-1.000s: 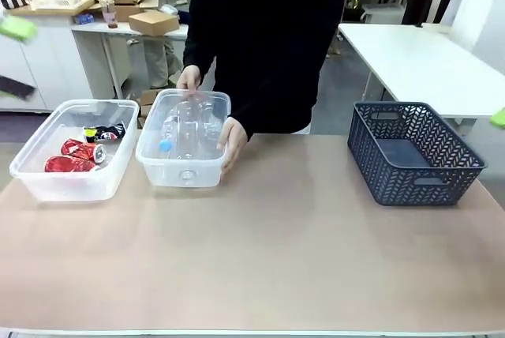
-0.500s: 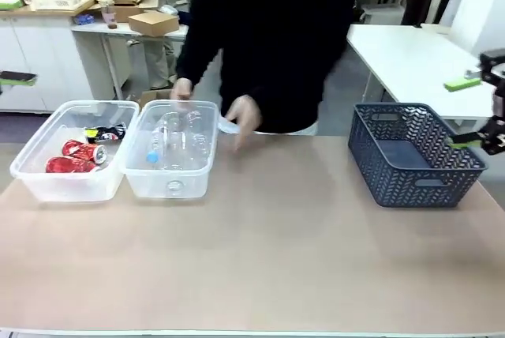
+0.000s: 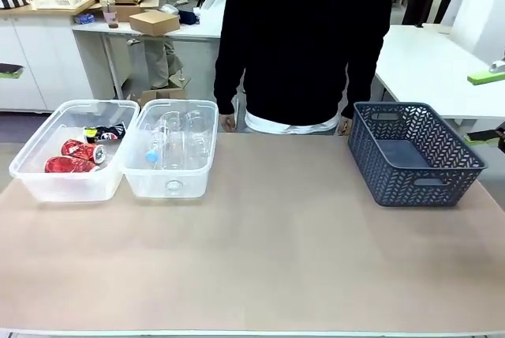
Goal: Sort the waste into each basket.
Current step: Release the Organizing box you were holding.
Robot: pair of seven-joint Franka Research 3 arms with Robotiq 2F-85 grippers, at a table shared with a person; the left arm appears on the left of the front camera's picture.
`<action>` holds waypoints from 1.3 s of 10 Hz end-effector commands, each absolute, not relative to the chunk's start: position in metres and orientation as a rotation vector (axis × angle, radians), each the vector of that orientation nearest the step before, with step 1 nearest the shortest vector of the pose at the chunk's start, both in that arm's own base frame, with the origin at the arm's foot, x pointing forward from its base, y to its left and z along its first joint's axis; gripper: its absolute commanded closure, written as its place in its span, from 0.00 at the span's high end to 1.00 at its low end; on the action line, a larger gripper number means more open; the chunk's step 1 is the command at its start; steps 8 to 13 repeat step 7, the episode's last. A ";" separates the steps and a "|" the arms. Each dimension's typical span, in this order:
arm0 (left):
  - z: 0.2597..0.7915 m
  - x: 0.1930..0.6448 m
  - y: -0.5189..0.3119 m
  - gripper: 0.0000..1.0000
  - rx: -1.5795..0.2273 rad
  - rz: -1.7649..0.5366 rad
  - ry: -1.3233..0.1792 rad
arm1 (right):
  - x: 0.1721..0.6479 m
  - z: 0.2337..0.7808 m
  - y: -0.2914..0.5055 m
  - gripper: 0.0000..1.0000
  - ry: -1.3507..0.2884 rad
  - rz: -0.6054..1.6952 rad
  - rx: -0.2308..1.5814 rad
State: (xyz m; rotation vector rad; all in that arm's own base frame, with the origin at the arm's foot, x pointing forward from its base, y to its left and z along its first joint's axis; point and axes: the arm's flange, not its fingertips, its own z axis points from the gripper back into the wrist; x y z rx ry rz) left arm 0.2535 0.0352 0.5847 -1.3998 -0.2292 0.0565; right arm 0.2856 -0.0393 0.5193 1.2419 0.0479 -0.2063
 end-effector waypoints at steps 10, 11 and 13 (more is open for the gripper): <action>0.584 0.257 0.033 1.00 -1.422 0.029 -0.248 | 0.288 0.523 -0.041 1.00 0.043 -0.194 1.252; 0.584 0.257 0.033 1.00 -1.422 0.029 -0.248 | 0.288 0.523 -0.041 1.00 0.043 -0.194 1.252; 0.584 0.257 0.033 1.00 -1.422 0.029 -0.248 | 0.288 0.523 -0.041 1.00 0.043 -0.194 1.252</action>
